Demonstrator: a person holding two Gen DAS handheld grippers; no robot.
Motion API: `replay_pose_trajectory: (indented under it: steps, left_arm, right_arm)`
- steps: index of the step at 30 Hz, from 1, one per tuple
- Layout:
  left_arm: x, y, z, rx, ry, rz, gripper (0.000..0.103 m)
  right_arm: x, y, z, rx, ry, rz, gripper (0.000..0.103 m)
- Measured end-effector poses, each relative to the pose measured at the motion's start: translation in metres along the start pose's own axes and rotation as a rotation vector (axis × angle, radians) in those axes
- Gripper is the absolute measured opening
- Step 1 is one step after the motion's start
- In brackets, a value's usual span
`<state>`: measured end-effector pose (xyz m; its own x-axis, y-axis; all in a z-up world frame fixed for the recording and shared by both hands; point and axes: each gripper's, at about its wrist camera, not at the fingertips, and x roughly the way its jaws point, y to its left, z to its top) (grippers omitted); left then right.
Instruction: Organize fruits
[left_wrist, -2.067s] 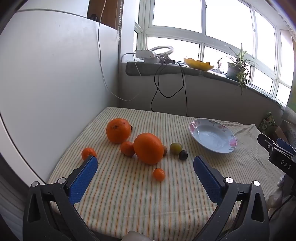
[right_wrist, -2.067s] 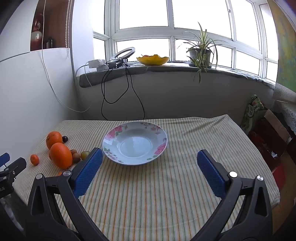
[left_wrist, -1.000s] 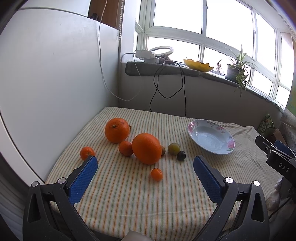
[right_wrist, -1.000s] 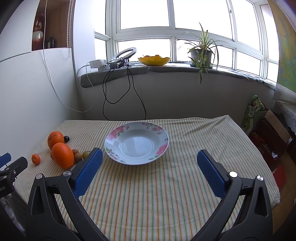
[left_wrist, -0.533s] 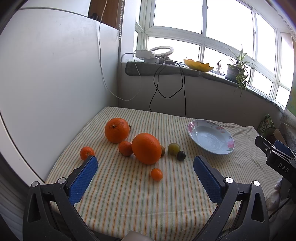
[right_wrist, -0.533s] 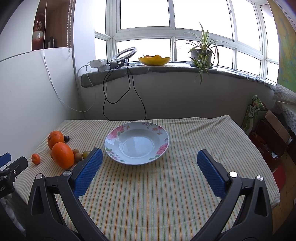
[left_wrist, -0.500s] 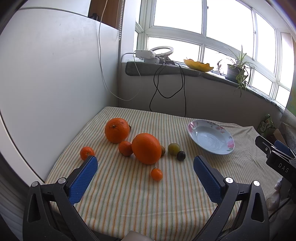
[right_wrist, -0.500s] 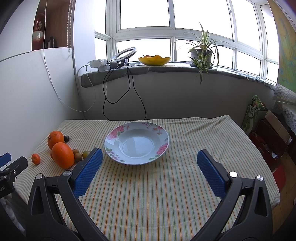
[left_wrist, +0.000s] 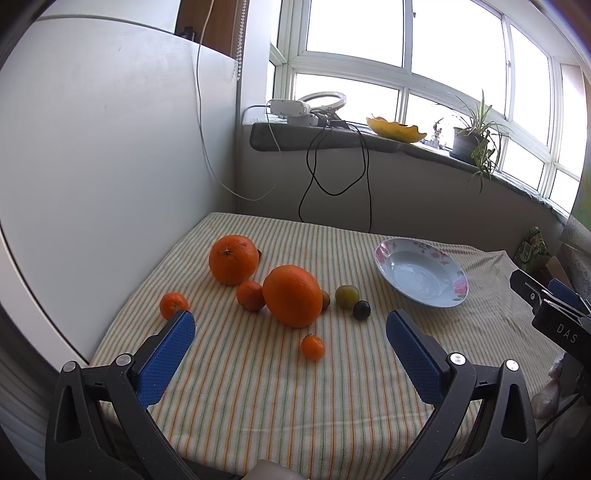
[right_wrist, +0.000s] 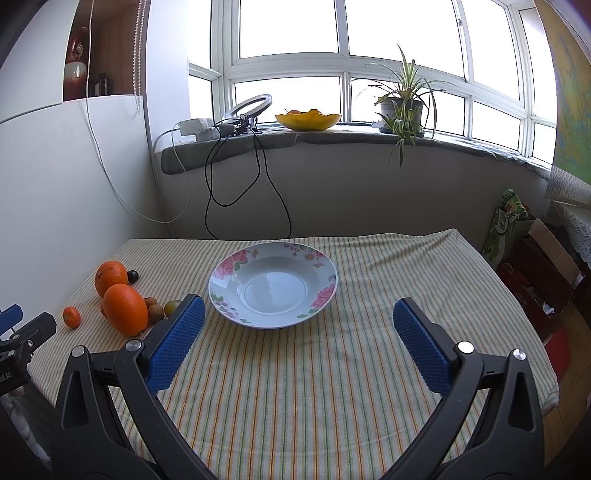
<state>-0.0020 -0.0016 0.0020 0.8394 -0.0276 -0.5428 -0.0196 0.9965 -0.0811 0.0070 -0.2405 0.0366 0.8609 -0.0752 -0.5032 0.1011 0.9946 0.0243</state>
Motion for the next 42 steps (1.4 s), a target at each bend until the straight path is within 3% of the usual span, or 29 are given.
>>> replay_pose_trajectory:
  steps: [30,36,40,42]
  left_arm:
    - [0.019,0.011,-0.006,-0.040,0.045,-0.004,0.103]
    - [0.028,0.022,-0.009,-0.075,0.078,-0.028,0.103]
    - [0.034,0.025,-0.012,-0.097,0.103,-0.061,0.102]
    - [0.039,0.028,-0.013,-0.118,0.114,-0.081,0.096]
  right_arm:
    - [0.019,0.010,-0.006,-0.042,0.045,0.016,0.103]
    - [0.031,0.021,-0.006,-0.072,0.076,0.086,0.103]
    - [0.040,0.031,-0.005,-0.090,0.102,0.180,0.103]
    - [0.044,0.037,-0.003,-0.100,0.111,0.232,0.103]
